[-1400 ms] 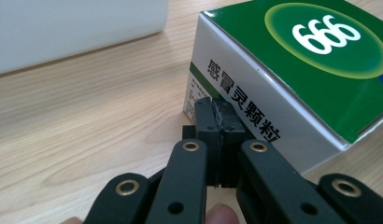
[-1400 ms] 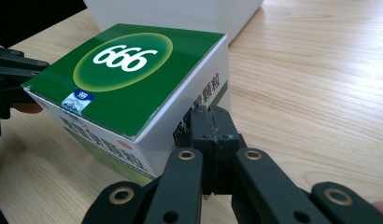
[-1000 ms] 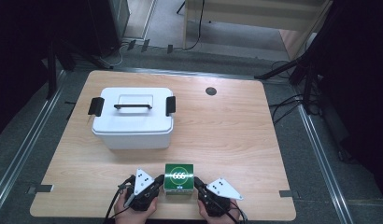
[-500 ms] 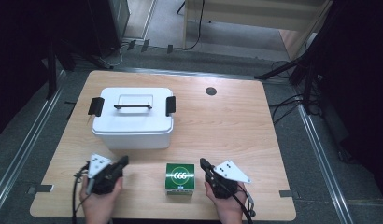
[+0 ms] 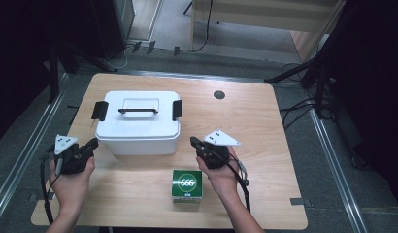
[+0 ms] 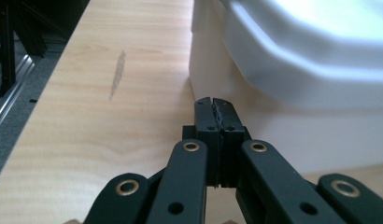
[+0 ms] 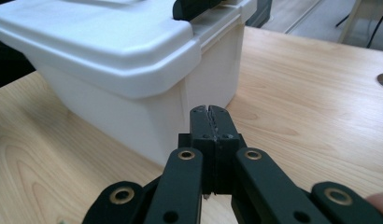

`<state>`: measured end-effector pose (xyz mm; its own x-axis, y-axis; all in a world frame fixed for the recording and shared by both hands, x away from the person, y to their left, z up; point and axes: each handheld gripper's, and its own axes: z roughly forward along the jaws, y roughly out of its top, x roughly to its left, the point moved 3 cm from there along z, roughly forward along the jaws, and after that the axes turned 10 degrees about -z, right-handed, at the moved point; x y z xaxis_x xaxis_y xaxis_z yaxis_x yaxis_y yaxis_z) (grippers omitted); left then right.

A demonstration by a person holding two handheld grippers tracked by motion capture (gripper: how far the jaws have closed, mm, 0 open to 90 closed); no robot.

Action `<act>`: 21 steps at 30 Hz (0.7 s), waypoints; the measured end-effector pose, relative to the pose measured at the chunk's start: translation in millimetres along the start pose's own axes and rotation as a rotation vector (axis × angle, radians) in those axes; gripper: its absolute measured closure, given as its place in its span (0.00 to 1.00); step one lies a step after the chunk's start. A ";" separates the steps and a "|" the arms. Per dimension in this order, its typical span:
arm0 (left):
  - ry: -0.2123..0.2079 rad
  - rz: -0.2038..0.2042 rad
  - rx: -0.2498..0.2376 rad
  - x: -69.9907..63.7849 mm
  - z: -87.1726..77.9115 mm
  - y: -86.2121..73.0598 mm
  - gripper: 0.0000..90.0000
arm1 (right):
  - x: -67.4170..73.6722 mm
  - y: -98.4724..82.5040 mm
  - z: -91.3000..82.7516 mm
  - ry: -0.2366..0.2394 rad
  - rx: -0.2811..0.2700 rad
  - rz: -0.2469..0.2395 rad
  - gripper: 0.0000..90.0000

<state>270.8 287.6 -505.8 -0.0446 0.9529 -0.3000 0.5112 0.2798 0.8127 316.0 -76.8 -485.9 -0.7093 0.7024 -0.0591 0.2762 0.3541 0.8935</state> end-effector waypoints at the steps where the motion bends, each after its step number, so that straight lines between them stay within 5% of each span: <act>1: 0.000 -0.002 -0.001 0.6 3.0 3.3 1.00 | -1.5 2.4 5.5 -0.003 0.012 -0.010 1.00; 11: -0.017 0.000 0.044 -3.4 23.8 16.6 1.00 | -5.4 17.1 53.6 0.004 0.081 -0.058 1.00; 21: -0.034 0.031 0.053 -9.6 26.4 16.6 1.00 | -8.2 18.2 59.2 0.015 0.079 -0.039 1.00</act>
<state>302.4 280.0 -502.7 0.0007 0.9562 -0.2927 0.5567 0.2428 0.7945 365.2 -39.6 -495.5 -0.7304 0.6776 -0.0861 0.2979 0.4294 0.8526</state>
